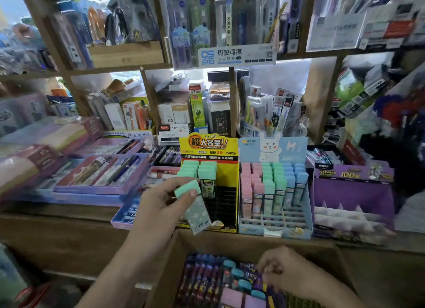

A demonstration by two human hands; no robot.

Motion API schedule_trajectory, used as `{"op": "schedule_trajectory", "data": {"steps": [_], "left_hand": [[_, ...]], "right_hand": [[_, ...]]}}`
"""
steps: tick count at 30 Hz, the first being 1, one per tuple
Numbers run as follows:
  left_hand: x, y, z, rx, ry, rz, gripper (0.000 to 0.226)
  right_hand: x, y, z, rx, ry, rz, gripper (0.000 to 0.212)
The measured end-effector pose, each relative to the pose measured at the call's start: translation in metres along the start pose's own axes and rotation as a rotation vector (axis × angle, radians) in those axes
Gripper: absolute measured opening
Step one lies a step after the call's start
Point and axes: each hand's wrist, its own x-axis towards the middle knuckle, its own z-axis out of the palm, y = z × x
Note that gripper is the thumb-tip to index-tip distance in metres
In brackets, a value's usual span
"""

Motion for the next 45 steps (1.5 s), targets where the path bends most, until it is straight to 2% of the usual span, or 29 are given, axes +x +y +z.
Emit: {"op": "schedule_trajectory", "data": {"steps": [3,12,20,26,34,45], "left_hand": [[0.026,0.011,-0.002,0.144,-0.020,0.103,0.015],[0.086,-0.007,-0.004,0.505,-0.127,0.166,0.010],[0.096,-0.024,0.000,0.644,-0.167,0.225,0.014],[0.098,-0.024,0.002,0.682,-0.154,0.288,0.016],[0.099,-0.023,-0.001,0.693,-0.208,0.219,0.013],[0.102,-0.022,0.004,0.667,-0.176,0.211,0.014]], "right_hand": [[0.001,0.007,-0.004,0.034,-0.004,0.035,0.004],[0.002,0.015,-0.005,-0.010,0.061,0.091,0.007],[0.004,0.014,-0.004,-0.042,0.071,0.071,0.005],[0.005,0.014,-0.003,-0.062,0.070,0.088,0.006],[0.004,0.014,-0.003,-0.086,0.074,0.079,0.006],[0.004,0.016,-0.004,-0.100,0.079,0.078,0.005]]}}
